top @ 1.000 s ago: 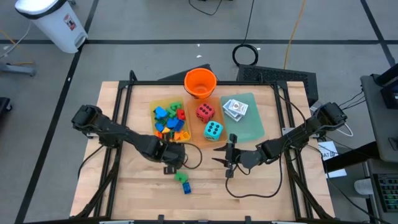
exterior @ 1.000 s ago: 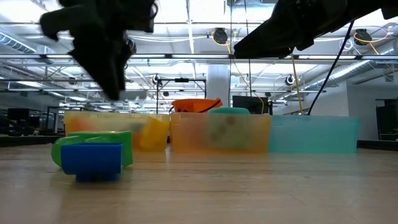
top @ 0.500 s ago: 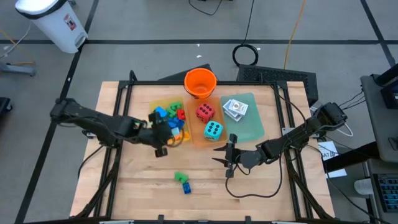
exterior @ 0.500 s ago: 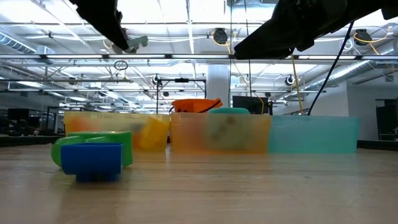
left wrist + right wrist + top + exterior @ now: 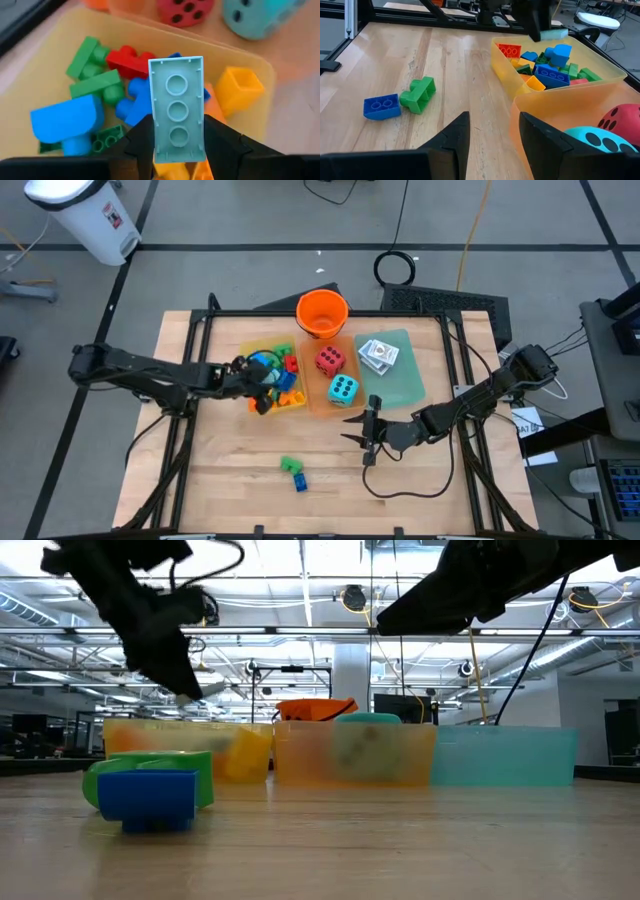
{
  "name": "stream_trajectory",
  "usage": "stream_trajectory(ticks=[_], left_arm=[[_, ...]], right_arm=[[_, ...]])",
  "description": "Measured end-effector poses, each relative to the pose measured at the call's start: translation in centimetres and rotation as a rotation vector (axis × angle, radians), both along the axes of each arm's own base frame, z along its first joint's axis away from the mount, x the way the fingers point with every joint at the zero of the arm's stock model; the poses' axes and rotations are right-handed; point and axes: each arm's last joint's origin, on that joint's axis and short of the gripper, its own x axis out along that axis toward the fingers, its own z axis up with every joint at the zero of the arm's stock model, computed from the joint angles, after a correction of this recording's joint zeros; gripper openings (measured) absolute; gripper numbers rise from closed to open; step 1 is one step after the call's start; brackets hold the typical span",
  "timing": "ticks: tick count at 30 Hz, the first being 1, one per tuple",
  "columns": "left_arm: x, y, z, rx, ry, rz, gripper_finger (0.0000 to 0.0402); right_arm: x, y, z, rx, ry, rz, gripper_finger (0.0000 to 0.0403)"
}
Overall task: Pick & Place Toys
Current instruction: Put the light blue game piece into the yellow bin, then put the green game piece into the yellow bin
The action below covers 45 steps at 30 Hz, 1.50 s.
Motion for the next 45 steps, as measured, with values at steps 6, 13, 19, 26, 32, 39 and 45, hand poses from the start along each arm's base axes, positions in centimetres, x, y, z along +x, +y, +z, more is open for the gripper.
stream_trajectory(ticks=[6, 13, 19, 26, 32, 39, 45], left_arm=[[-0.2, 1.0, -1.2, -0.048, 0.003, 0.121, 0.0237], [-0.2, 1.4, -1.1, -0.043, 0.030, 0.073, 0.0333], [0.7, 0.6, 1.8, -0.162, -0.062, -0.062, 0.0356], [2.6, -3.9, 5.2, -0.199, -0.269, -0.402, 0.0346], [3.0, -9.0, 4.8, -0.149, -0.323, -0.628, 0.0335], [4.2, -13.3, 0.2, -0.117, -0.163, -0.715, 0.0334], [5.0, -14.8, -4.3, -0.140, 0.000, -0.689, 0.0316]], right_arm=[[0.0, 0.0, 0.0, 0.000, 0.000, 0.000, 0.0139], [0.0, 0.0, 0.0, 0.000, 0.000, 0.000, 0.0139], [0.0, 0.0, 0.0, 0.000, 0.000, 0.000, 0.0139], [0.0, 0.0, 0.0, 0.000, 0.000, 0.000, 0.0139], [0.0, 0.0, 0.0, 0.000, 0.000, 0.000, 0.0139], [0.0, 0.0, 0.1, 0.003, -0.007, 0.000, 0.0139], [0.0, 0.0, 0.1, 0.004, -0.008, 0.000, 0.0139]])
